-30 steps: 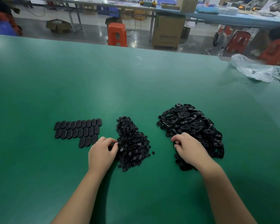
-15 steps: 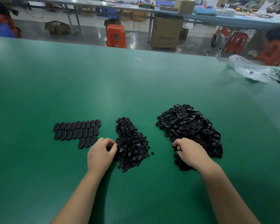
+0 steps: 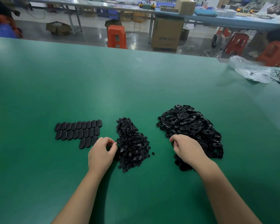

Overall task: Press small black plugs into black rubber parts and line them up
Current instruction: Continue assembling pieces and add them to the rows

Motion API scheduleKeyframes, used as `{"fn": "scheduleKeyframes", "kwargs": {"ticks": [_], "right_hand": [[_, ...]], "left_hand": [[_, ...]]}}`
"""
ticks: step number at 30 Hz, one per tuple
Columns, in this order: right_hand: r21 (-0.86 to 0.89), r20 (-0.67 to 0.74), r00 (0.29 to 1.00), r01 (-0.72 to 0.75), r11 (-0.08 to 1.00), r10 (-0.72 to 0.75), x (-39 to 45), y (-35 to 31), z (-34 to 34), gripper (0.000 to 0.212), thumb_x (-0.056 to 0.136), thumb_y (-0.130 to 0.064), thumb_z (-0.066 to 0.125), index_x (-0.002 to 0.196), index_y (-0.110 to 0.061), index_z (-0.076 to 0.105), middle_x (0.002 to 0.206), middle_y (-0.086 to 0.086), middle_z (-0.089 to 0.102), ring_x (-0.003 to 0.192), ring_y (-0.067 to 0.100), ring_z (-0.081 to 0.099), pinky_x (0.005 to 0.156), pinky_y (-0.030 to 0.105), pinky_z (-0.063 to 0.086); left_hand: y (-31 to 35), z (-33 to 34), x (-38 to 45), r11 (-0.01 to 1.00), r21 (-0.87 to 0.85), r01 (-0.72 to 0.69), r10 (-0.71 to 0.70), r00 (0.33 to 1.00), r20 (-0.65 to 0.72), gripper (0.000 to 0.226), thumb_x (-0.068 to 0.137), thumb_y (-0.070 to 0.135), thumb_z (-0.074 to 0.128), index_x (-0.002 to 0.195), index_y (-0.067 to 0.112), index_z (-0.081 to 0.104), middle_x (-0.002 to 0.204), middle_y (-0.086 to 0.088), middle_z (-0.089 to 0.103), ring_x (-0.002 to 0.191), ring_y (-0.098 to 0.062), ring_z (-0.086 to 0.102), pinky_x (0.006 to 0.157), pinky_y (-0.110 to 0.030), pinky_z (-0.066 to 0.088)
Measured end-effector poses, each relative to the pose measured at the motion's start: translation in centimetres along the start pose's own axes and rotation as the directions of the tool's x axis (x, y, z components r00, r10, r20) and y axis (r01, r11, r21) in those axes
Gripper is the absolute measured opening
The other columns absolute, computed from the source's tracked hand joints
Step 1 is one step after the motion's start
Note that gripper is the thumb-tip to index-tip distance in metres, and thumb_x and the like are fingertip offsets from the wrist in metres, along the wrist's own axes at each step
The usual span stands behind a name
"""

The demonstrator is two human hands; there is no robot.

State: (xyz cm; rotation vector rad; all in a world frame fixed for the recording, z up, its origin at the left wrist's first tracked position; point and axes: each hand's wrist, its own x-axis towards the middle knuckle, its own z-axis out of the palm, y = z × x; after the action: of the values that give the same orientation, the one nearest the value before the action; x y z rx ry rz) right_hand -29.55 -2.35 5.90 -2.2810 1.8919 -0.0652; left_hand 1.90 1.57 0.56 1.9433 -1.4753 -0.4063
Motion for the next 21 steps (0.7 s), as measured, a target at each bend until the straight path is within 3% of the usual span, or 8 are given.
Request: {"fn": "scheduleKeyframes", "kwargs": {"ticks": [3,5,7,9,11,13,17,21], "right_hand": [[0.227,-0.028,1.0,-0.009,0.974,0.015,0.5,-0.9,0.2,0.027,0.102,-0.014,0.048,0.122,-0.021,0.064,0.101,-0.01,0.065,0.087,0.007,0.06,0.074,0.022,0.046],[0.561,0.001,0.995,-0.08,0.824,0.096,0.7,-1.6,0.2,0.024,0.102,-0.011,0.051,0.118,-0.021,0.066,0.084,-0.008,0.058,0.065,0.005,0.049,0.063,0.017,0.042],[0.836,0.07,0.985,-0.144,0.53,0.157,0.7,-2.4,-0.1,0.028,0.102,-0.008,0.053,0.122,-0.021,0.068,0.085,-0.004,0.058,0.067,0.005,0.05,0.065,0.019,0.047],[0.968,0.175,0.965,-0.205,0.143,0.197,0.9,-3.2,-0.3,0.03,0.103,-0.002,0.051,0.123,-0.016,0.069,0.099,0.001,0.065,0.086,0.009,0.065,0.083,0.032,0.059],[0.943,0.289,0.935,-0.242,-0.227,0.206,1.0,-3.8,-0.4,0.029,0.103,0.003,0.046,0.12,-0.007,0.068,0.115,0.018,0.067,0.1,0.024,0.074,0.083,0.04,0.062],[0.875,0.353,0.911,-0.241,-0.419,0.213,1.2,-4.2,-0.3,0.029,0.103,0.007,0.042,0.118,0.001,0.066,0.118,0.028,0.064,0.095,0.03,0.076,0.077,0.038,0.063],[0.852,0.365,0.892,-0.204,-0.482,0.267,1.5,-4.7,0.5,0.024,0.104,0.005,0.041,0.113,0.007,0.064,0.119,0.029,0.059,0.096,0.032,0.071,0.071,0.032,0.063],[0.905,0.287,0.922,-0.172,-0.39,0.261,1.6,-5.2,1.5,0.019,0.099,0.009,0.053,0.115,0.003,0.062,0.117,0.023,0.059,0.092,0.024,0.074,0.077,0.026,0.06]], "left_hand": [[0.1,0.0,0.0,1.0,-0.015,0.002,-0.002,1.0,-0.003,0.019,0.09,0.028,0.068,0.076,0.036,0.057,0.079,0.014,0.057,0.071,0.0,0.054,0.058,-0.027,0.04],[0.1,-0.1,0.0,1.0,-0.023,0.003,-0.003,1.0,-0.007,0.018,0.09,0.028,0.067,0.077,0.035,0.058,0.08,0.015,0.057,0.073,0.001,0.054,0.06,-0.028,0.041],[0.1,-0.1,0.0,0.999,-0.031,0.004,-0.004,1.0,-0.011,0.016,0.09,0.027,0.067,0.078,0.033,0.059,0.081,0.016,0.057,0.074,0.002,0.054,0.06,-0.028,0.04],[0.1,-0.1,-0.1,0.999,-0.04,0.011,-0.011,1.0,-0.016,0.015,0.09,0.026,0.067,0.079,0.032,0.06,0.081,0.016,0.056,0.075,0.002,0.054,0.06,-0.028,0.039],[0.2,-0.2,-0.1,0.999,-0.048,0.016,-0.017,1.0,-0.02,0.015,0.09,0.025,0.066,0.079,0.032,0.06,0.08,0.015,0.057,0.074,0.001,0.054,0.06,-0.028,0.039],[0.3,-0.2,-0.1,0.998,-0.057,0.028,-0.03,0.999,-0.02,0.015,0.091,0.025,0.066,0.079,0.032,0.059,0.073,0.014,0.058,0.066,-0.002,0.055,0.055,-0.028,0.038],[0.3,-0.3,-0.3,0.986,-0.148,0.075,-0.081,0.996,-0.037,0.018,0.091,0.023,0.066,0.077,0.032,0.058,0.062,0.013,0.061,0.059,-0.008,0.057,0.057,-0.03,0.047],[0.4,-0.3,-0.5,0.982,-0.173,0.07,-0.078,0.996,-0.039,0.018,0.091,0.021,0.067,0.078,0.03,0.059,0.065,0.013,0.064,0.062,-0.005,0.059,0.06,-0.03,0.049]]}}
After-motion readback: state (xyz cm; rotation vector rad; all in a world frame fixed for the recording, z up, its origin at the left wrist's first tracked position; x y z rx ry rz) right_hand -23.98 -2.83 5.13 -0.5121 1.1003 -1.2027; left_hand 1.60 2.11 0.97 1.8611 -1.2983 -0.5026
